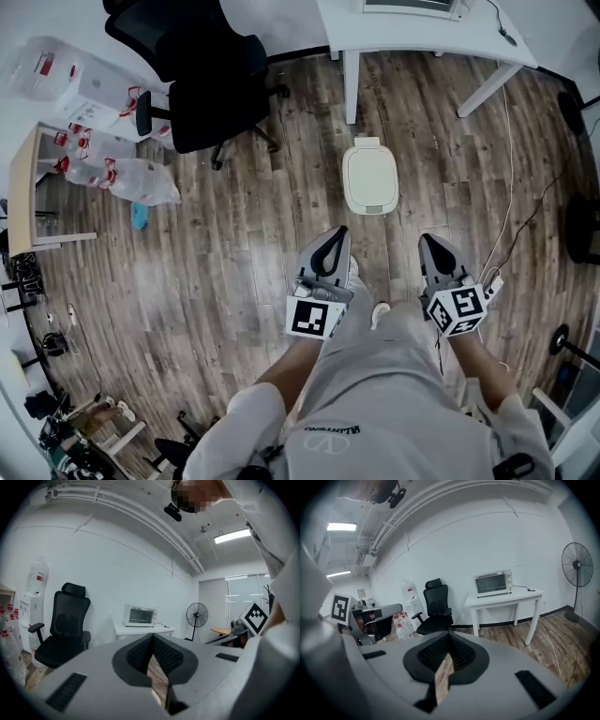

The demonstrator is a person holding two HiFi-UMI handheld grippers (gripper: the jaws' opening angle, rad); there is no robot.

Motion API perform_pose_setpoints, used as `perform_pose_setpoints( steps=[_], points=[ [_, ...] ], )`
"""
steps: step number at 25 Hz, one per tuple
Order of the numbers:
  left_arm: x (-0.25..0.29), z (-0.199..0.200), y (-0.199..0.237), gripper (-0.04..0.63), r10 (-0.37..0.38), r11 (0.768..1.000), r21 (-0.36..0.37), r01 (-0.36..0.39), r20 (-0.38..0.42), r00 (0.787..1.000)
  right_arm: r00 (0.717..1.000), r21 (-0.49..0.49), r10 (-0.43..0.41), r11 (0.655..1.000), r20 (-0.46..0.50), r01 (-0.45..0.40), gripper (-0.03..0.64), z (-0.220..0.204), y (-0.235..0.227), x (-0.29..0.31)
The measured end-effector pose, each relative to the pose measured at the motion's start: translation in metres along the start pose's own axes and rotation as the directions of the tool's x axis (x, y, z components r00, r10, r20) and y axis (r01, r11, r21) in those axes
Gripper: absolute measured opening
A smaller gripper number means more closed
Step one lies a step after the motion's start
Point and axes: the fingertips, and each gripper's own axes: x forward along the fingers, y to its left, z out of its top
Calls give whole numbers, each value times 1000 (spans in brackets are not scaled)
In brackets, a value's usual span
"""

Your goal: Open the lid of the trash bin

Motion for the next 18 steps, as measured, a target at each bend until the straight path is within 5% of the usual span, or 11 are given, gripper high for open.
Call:
perform_pose_setpoints(
  steps=[11, 18],
  points=[
    [77, -89, 13, 2, -73, 997, -47, 67, -136, 988, 994, 8, 31, 999, -107, -31, 15, -43, -20, 92],
    [110, -165, 24, 2, -37, 996, -93, 17, -221, 974, 976, 64, 55, 997, -209, -43, 15, -109, -54, 152]
  ],
)
